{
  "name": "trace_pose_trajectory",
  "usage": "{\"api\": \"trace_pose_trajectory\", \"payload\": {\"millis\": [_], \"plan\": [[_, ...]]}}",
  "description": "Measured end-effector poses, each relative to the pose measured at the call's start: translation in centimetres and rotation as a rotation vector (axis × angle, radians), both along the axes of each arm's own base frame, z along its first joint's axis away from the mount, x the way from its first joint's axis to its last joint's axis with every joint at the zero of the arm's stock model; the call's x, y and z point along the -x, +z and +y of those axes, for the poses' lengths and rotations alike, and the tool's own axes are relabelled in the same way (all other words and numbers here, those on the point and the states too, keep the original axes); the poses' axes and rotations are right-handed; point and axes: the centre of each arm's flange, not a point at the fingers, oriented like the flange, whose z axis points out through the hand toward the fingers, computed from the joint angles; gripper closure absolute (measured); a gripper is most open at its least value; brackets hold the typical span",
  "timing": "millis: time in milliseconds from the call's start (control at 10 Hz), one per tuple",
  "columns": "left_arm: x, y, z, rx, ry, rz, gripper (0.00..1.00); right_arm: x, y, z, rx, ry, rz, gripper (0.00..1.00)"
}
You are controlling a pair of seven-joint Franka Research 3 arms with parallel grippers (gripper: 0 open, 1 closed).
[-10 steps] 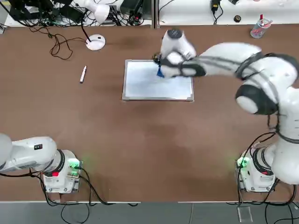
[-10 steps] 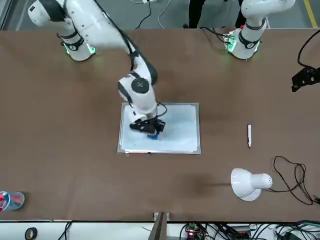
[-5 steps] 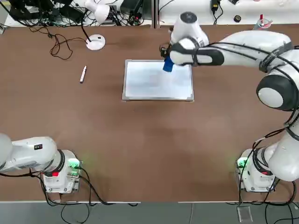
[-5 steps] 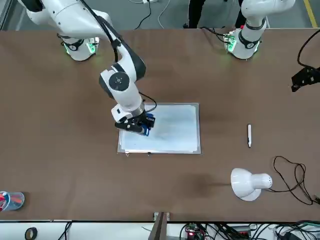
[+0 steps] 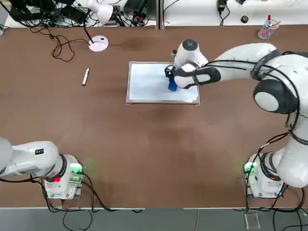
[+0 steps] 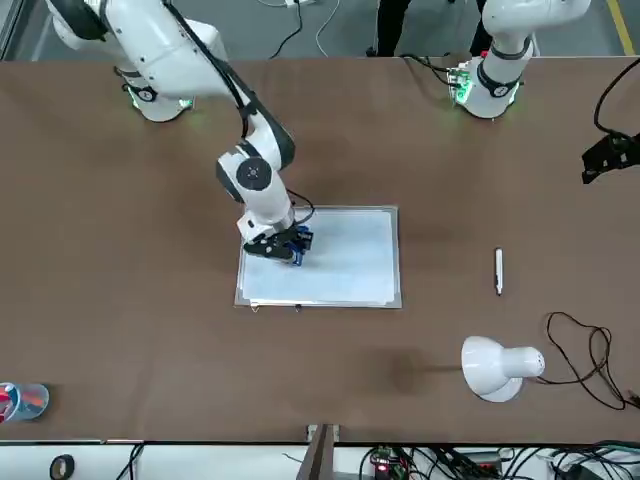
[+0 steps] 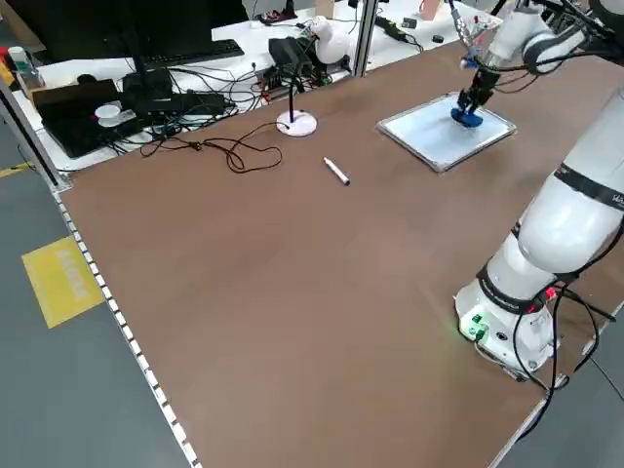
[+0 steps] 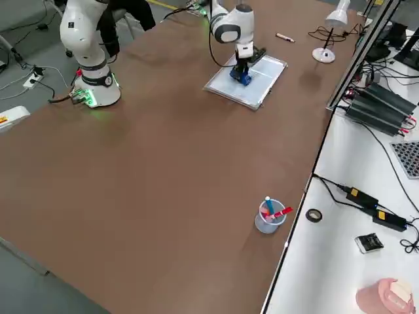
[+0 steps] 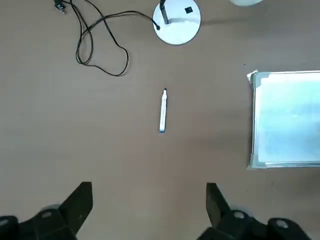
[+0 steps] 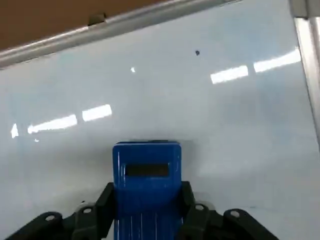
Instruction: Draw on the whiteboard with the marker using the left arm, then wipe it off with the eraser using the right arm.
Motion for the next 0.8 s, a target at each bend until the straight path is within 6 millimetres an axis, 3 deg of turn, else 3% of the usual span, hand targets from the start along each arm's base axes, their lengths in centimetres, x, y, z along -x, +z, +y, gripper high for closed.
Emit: {"api": "trace_pose_trajectory", "payload": {"millis": [300,800], "plan": [[0.0,0.1,-0.3,0.001,-0.005,-0.007,0.0,0.1,0.1,0.3,-0.003,0.0,-0.017,0.44],[-0.1,0.1,-0.4,0.001,-0.007,-0.01,0.0,1.0,-0.6,2.5,-0.03,-0.03,-0.104,0.44]]}}
